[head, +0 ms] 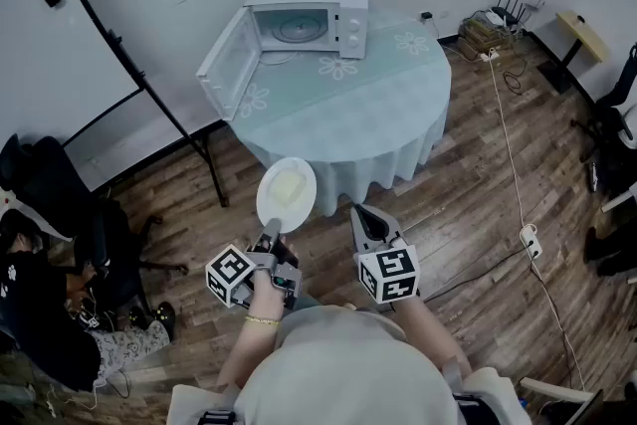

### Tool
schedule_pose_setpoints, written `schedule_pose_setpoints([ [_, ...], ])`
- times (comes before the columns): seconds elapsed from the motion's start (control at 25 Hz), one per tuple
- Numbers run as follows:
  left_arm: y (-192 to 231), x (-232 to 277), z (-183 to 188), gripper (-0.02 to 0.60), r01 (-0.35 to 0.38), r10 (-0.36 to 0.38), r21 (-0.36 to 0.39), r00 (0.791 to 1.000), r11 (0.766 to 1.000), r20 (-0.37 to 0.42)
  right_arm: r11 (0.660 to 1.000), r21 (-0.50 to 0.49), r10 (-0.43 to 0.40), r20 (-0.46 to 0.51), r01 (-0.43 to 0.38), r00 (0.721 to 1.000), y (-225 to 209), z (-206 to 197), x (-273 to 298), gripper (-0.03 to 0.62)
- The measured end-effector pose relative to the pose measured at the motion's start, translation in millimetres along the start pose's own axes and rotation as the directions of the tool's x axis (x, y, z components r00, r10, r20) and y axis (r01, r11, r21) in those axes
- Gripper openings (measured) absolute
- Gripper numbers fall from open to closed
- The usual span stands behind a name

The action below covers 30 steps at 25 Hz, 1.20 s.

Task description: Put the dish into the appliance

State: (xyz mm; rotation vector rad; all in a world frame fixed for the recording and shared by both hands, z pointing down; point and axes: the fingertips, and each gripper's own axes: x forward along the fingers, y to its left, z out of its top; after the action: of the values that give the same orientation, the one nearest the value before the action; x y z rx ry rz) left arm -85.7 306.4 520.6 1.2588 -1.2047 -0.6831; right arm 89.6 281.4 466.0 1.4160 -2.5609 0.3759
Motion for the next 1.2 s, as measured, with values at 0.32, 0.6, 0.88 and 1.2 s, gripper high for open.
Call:
schedule_pose_setpoints([
  [0.32, -2, 0, 3, 0.038, 0.012, -0.012, 0.009, 1.000, 1.000, -0.020, 1.000, -0.014, 0.000, -0.015, 0.000, 1.000, 8, -1, -3, 0.006],
  [0.6, 7, -5, -5, 0.038, 0.007, -0.007, -0.001, 1.000, 1.000, -0.026, 1.000, 0.001, 0.017, -0.004, -0.017, 1.000, 13, -5, -13, 0.006],
  [0.88, 9, -9, -12, 0.038, 0.005, -0.005, -0.006, 0.999, 1.000, -0.047, 0.999, 0.042, 0.017, -0.009, -0.016, 1.000, 16, -12, -16, 0.006],
  [1.2, 7, 22, 4, 0.038, 0.012, -0.013, -0.011, 0.999, 1.000, -0.053, 0.999, 0.053, -0.001, -0.021, 0.002, 1.000, 9, -11, 5, 0.006],
])
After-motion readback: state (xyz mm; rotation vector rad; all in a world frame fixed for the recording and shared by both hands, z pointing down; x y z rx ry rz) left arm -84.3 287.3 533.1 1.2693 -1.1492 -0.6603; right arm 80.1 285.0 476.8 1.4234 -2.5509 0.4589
